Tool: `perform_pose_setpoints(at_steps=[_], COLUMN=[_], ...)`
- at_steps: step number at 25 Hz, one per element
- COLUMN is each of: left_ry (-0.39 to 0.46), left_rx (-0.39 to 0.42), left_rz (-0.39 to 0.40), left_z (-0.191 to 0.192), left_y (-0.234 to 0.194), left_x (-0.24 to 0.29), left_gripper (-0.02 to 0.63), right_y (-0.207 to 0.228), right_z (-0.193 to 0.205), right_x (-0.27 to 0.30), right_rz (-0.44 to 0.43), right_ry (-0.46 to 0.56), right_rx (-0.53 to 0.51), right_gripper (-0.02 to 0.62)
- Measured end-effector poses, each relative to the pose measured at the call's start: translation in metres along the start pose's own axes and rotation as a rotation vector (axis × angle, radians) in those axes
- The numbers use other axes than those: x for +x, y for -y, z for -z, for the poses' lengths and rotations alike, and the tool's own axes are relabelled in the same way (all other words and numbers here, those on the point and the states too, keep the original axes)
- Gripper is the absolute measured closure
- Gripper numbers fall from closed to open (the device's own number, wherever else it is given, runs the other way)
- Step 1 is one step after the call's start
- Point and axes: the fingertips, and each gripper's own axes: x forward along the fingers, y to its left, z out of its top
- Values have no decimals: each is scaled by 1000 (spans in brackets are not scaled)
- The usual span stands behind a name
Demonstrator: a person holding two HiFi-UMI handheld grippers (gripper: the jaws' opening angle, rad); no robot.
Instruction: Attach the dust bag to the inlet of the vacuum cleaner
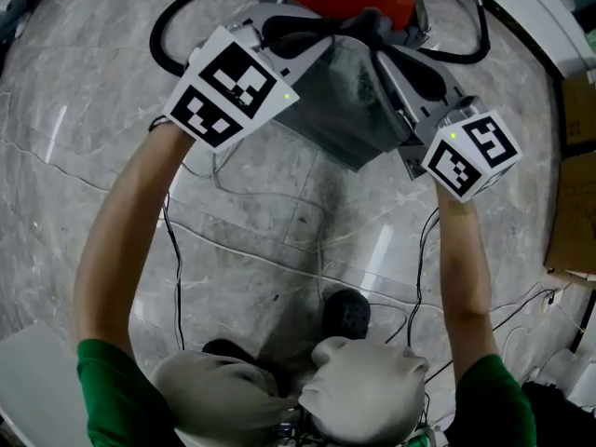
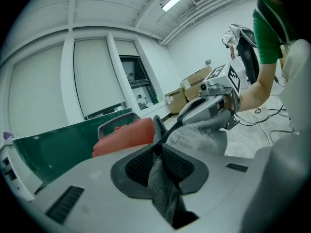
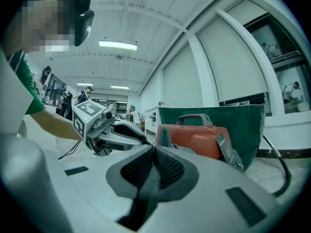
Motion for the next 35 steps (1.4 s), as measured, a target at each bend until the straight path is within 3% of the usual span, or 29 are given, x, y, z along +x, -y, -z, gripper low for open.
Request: perform_pose_setpoints(at_steps=[5,9,13,20,25,29,35], left_ry=[6,-35,-76,-103,-94,-86,-94], left_rx=[17,-85,-181,-339,-440,-539,-794], left_rz=[-32,-19,-15,45,28,-5,-117], left_z=[-6,-16,-46,-144,-229,-288,-350], left_y=[-3,-7,-13,-22,-47,-62,-66], left_x=[-16,-40,-77,-168,-249,-327,-453], left_gripper=[557,557,557,586,601,601,603], right_y=[2,-11,-30,-71,-113,-161,-248], right_z=[-12,-30,-76,-209,-311,-380,-485], right_x=[-11,-28,-44,-59,-72,-97,-133], right_rz=[81,134,152,139,79,41,2], right_ry=[-30,-112,-187,-248,-293,-338,-395], right_rx=[-11,10,-19,8,39,73,139], right_gripper=[574,574,574,574,586,587,588])
